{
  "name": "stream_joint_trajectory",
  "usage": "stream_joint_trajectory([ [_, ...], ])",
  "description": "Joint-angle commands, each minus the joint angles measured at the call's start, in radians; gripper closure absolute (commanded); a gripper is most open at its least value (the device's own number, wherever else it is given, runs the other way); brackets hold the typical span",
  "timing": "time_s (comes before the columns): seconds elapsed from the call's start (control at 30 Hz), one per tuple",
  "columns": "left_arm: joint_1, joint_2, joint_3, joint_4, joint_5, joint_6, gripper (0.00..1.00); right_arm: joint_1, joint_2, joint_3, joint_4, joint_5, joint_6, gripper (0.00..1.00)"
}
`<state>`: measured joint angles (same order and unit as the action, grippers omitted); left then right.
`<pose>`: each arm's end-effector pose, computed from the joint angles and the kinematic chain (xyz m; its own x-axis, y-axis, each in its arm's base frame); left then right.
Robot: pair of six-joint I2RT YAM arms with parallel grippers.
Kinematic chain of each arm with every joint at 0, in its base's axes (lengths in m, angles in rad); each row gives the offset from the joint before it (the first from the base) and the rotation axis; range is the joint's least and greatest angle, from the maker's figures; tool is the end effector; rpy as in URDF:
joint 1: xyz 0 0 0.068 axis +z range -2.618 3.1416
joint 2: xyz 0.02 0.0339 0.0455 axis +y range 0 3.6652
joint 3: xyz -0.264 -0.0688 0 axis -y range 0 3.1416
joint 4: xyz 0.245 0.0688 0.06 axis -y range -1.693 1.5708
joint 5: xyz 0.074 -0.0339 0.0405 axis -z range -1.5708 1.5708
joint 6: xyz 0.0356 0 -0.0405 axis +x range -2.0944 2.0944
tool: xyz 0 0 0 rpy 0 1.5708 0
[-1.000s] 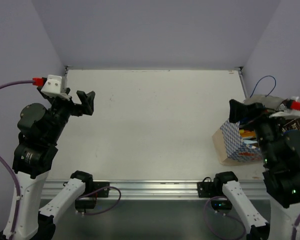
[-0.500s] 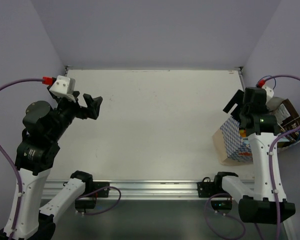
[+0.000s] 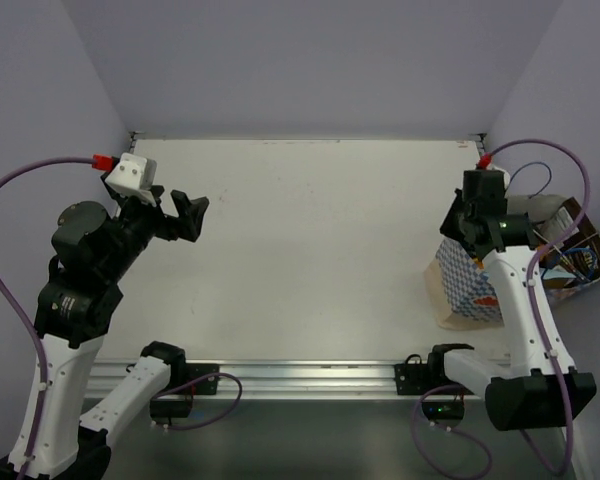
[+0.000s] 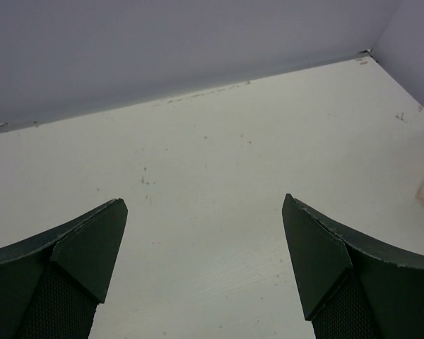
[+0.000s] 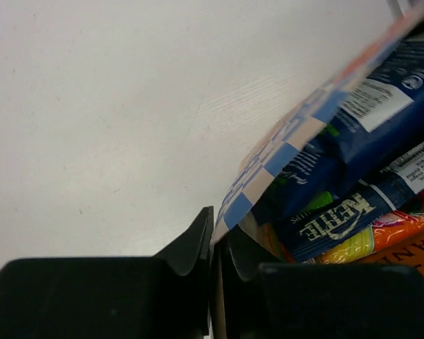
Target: Take the snacks out of the paper bag
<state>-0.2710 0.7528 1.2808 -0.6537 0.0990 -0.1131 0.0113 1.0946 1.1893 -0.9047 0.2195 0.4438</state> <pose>0.1121 -0.0348 0.4555 -0.1608 -0.0719 -0.9844 0.3449 0.9304 -0.1243 0.2123 -0.0054 0.3523 -0.5944 0.4124 -0.6904 0.4366 0.8864 0.1536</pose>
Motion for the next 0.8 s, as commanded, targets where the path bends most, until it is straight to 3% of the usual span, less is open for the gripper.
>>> stream_joint_trajectory([
  [0.0,-0.007,-0.009,0.006,0.017,0.013,-0.010,0.00,0.111,0.037,0.065,0.026,0.007,-0.046,0.93],
  [0.2,-0.007,-0.010,0.014,0.009,0.007,-0.007,0.00,0.277,0.091,0.124,0.033,-0.028,-0.053,1.00],
  [0.4,-0.007,-0.007,0.029,-0.003,-0.015,-0.014,0.00,0.588,0.230,0.252,0.076,-0.045,-0.022,1.00],
  [0.53,-0.007,-0.010,0.046,-0.026,-0.068,-0.019,0.00,0.878,0.429,0.476,0.075,-0.017,-0.053,1.00],
  [0.63,-0.007,-0.020,0.049,-0.044,-0.131,-0.033,0.00,1.028,0.601,0.663,0.069,-0.014,-0.114,1.00],
  [0.77,-0.007,-0.027,0.043,-0.078,-0.183,-0.065,0.00,1.130,0.766,0.860,0.058,-0.038,-0.165,1.00],
])
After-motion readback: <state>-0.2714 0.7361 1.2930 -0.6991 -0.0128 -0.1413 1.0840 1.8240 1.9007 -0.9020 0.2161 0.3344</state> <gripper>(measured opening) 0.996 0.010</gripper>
